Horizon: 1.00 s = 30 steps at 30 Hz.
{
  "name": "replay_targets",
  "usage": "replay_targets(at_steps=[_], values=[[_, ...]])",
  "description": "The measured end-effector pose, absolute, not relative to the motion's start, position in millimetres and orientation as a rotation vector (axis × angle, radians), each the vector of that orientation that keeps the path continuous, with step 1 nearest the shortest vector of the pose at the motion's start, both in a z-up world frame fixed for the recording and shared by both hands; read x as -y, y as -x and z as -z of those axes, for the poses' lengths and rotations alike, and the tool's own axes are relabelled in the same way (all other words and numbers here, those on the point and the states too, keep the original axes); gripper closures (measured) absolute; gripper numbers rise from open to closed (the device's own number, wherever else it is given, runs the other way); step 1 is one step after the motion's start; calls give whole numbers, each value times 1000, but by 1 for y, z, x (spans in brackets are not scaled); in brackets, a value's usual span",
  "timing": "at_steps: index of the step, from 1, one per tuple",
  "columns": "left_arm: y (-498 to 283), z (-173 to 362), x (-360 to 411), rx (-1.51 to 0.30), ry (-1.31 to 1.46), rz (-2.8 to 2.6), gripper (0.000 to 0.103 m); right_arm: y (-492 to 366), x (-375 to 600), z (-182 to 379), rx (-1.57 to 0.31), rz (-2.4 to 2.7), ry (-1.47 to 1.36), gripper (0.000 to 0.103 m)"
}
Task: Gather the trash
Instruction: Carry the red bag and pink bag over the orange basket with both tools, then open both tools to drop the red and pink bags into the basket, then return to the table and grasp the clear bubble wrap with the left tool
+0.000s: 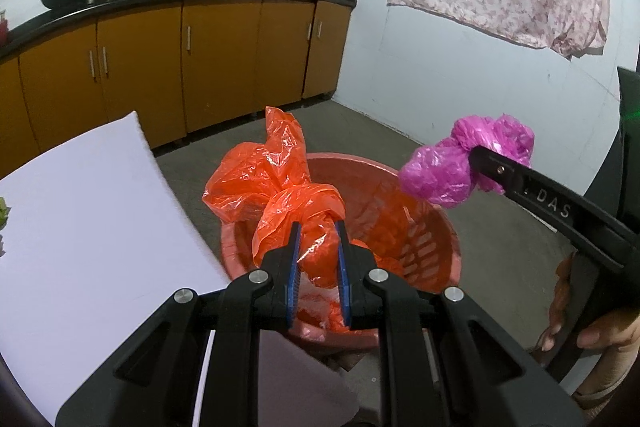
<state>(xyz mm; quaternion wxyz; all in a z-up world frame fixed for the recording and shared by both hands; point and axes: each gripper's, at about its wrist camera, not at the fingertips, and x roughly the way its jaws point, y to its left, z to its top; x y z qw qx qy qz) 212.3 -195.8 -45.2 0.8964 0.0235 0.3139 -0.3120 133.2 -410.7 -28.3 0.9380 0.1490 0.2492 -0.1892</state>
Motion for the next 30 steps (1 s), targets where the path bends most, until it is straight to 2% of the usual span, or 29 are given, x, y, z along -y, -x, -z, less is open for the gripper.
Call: replay_targets(at_steps=[5, 7, 8, 10, 12, 17, 30], values=[[-218, 50, 205, -668, -54, 663, 87, -143, 414, 30, -505, 380, -309, 47], [-221, 52, 208, -680, -54, 665, 87, -147, 415, 31, -502, 370, -317, 43], [-222, 54, 207, -683, -50, 662, 85, -148, 416, 31, -501, 364, -324, 42], [-225, 56, 204, -699, -39, 666, 69, -150, 418, 34, -507, 355, -339, 39], [-226, 59, 200, -702, -32, 654, 61, -150, 421, 38, -514, 356, -352, 37], [-229, 63, 186, -715, -11, 620, 59, -146, 423, 46, -531, 366, -368, 34], [-228, 59, 111, -654, -2, 386, 43, -157, 379, 41, -550, 292, -288, 34]])
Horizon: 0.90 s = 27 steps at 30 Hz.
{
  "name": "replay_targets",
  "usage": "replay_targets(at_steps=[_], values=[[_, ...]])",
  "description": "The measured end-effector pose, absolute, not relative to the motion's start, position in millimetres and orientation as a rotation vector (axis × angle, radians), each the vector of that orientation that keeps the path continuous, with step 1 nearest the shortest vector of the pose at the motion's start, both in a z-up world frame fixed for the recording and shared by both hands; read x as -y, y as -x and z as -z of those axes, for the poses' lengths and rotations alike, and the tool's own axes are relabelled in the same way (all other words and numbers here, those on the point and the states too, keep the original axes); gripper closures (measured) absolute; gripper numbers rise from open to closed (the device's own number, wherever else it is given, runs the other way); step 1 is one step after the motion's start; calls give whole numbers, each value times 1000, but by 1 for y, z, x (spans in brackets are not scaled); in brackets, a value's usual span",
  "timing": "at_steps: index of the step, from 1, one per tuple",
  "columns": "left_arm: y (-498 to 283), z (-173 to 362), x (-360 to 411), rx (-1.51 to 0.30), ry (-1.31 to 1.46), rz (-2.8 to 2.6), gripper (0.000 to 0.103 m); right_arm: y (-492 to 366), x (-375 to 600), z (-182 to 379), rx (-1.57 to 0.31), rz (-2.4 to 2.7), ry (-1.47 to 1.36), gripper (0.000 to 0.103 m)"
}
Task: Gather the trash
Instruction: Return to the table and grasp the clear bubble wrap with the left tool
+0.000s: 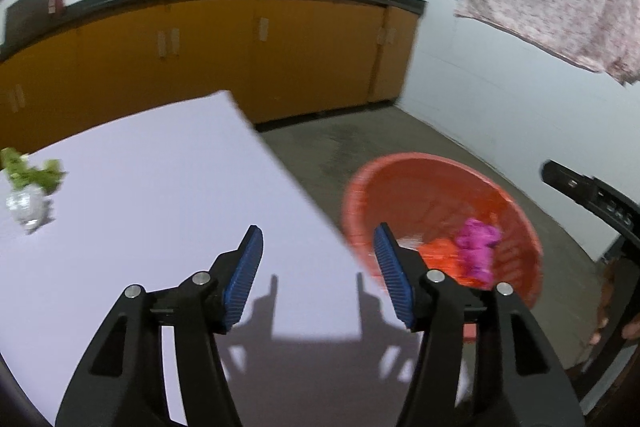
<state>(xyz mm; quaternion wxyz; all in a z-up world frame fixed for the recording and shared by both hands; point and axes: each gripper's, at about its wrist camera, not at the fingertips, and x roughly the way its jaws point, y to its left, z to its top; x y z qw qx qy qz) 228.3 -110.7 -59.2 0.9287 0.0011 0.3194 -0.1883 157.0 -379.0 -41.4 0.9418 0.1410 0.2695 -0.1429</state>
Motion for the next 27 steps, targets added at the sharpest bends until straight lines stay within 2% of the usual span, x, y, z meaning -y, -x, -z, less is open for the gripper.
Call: replay_targets(at_steps=[3, 7, 12, 17, 26, 27], values=[[-232, 57, 80, -642, 9, 298, 39, -161, 363, 41, -558, 258, -263, 34], [-243, 57, 24, -607, 6, 98, 25, -165, 343, 41, -572, 221, -231, 34], [-265, 61, -49, -602, 48, -149, 17, -175, 326, 44, -595, 193, -217, 34], [-301, 73, -103, -654, 111, -282, 16, -192, 308, 49, -616, 156, -222, 34], [-338, 94, -119, -736, 96, -249, 17, -229, 256, 59, -649, 60, -196, 34], [-341, 96, -121, -748, 98, -242, 20, -232, 249, 59, -652, 48, -191, 34]])
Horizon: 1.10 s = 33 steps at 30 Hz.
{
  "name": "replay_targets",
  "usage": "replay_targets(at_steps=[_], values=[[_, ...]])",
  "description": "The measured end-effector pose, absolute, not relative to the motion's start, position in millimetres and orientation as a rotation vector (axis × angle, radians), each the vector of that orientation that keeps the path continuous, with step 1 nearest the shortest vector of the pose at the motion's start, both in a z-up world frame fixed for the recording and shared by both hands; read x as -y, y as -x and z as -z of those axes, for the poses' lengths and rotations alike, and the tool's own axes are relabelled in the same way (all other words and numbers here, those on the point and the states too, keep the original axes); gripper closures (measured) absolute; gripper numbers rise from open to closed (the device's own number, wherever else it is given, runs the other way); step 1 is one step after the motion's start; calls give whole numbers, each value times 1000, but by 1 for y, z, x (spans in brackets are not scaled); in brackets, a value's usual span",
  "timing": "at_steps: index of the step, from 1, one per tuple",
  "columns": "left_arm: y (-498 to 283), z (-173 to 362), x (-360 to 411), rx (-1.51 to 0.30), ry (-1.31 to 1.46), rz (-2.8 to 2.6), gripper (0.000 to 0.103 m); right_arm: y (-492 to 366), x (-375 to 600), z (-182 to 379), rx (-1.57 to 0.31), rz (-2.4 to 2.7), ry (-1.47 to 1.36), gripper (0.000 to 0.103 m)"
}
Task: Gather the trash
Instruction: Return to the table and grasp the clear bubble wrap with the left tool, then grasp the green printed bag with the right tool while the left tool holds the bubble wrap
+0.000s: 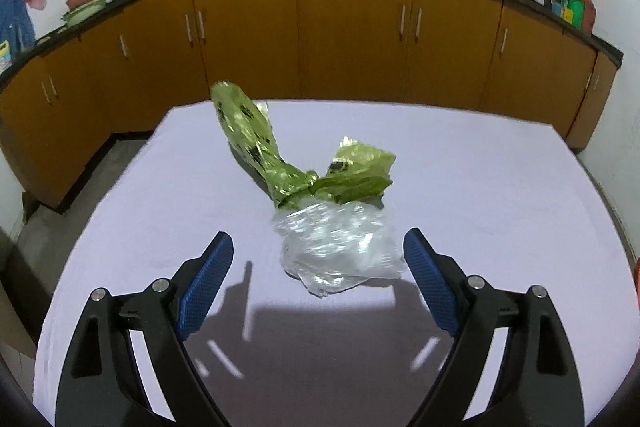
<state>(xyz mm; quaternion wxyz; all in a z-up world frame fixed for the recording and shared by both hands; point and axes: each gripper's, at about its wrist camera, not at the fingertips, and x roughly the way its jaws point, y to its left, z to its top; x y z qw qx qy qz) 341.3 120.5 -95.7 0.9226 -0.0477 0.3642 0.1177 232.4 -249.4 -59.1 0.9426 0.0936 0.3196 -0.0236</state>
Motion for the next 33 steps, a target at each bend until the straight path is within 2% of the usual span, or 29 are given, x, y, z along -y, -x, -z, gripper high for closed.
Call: replay_targets(at_steps=[2, 4, 7, 10, 19, 33], values=[[-345, 100, -123, -779, 123, -215, 32, -238, 240, 60, -654, 31, -183, 33], [-346, 102, -126, -792, 146, -193, 52, -242, 229, 60, -656, 15, -173, 34], [-346, 103, -129, -793, 151, -171, 67, -247, 217, 60, -658, -6, -159, 34], [-341, 100, -129, -777, 136, -148, 78, -250, 204, 59, -658, -30, -147, 34], [-288, 86, -160, -672, 131, -141, 81, -274, 137, 57, -661, -164, -105, 33], [-238, 53, -269, -534, 184, -351, 81, -357, -76, 65, -663, -568, 55, 34]])
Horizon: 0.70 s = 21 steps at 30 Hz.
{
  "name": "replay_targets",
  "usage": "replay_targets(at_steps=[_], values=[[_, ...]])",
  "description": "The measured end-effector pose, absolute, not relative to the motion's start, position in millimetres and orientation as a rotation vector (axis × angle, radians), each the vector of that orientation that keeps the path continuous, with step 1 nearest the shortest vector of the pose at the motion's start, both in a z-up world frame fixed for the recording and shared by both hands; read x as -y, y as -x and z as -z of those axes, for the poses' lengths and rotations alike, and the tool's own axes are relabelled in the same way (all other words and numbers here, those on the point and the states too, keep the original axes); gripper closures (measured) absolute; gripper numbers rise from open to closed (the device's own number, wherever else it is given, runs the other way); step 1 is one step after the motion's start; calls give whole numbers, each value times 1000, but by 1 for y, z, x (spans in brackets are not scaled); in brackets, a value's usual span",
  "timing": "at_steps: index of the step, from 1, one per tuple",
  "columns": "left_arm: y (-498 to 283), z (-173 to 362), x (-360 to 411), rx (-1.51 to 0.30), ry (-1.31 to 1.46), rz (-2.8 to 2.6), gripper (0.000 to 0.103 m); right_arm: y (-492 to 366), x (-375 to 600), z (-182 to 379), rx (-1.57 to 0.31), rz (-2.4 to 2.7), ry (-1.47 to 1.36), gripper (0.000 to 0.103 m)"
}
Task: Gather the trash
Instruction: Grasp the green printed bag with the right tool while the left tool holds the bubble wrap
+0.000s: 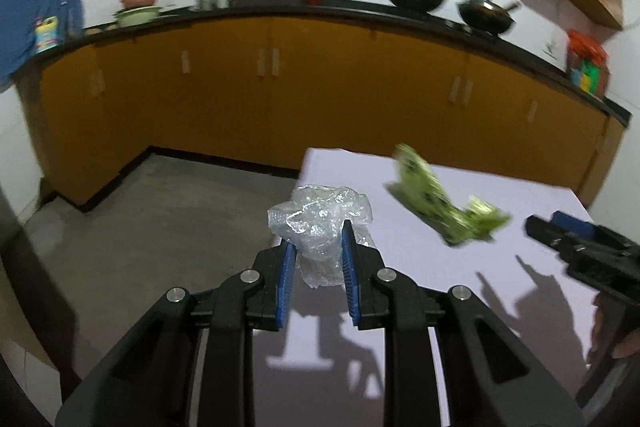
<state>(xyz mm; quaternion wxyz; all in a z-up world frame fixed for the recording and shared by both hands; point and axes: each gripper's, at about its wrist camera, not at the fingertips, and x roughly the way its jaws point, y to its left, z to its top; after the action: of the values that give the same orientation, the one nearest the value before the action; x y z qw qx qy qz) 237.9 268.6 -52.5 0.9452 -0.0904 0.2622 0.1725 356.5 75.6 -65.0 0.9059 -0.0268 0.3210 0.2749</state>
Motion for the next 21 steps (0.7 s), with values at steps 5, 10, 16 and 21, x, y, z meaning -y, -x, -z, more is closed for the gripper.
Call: replay_targets(at_steps=[5, 10, 16, 21], values=[[-235, 56, -300, -526, 224, -426, 81, -384, -130, 88, -720, -582, 143, 34], [-237, 58, -304, -529, 227, -438, 81, -399, -153, 108, -811, -535, 250, 58], [-235, 52, -289, -527, 225, -406, 81, -390, -122, 109, -826, -500, 254, 82], [-229, 40, -264, -516, 221, -348, 81, -363, -51, 91, -805, -452, 175, 83]])
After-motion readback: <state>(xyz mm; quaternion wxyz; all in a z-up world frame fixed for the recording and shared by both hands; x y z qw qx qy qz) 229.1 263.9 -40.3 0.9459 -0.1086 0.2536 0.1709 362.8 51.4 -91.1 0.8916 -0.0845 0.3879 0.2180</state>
